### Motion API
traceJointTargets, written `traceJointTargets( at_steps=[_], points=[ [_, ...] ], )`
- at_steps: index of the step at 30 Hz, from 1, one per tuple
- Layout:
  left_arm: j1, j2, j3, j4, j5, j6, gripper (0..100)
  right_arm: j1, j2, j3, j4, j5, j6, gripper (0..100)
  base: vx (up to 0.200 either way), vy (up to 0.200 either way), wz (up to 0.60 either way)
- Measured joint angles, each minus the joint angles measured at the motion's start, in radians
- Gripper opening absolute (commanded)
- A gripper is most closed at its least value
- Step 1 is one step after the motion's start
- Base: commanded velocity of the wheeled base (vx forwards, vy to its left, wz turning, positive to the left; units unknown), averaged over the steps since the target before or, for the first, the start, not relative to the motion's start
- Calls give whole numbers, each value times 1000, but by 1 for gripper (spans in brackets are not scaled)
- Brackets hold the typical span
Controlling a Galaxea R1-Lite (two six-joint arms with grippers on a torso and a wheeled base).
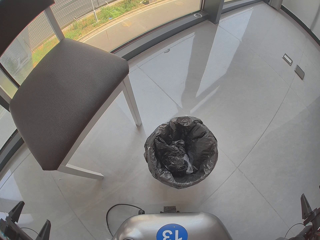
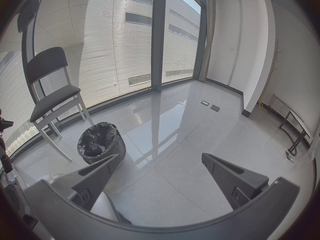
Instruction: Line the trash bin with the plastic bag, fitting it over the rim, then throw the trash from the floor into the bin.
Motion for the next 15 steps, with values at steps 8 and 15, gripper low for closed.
traceJointTargets(
  at_steps=[8,15],
  points=[
    [5,-11,41,-107,113,-1,100,0,0,1,-9,29,27,100,0,0,0],
    [6,-13,49,-109,122,-13,100,-1,1,2,-22,134,7,100,0,0,0]
  ],
)
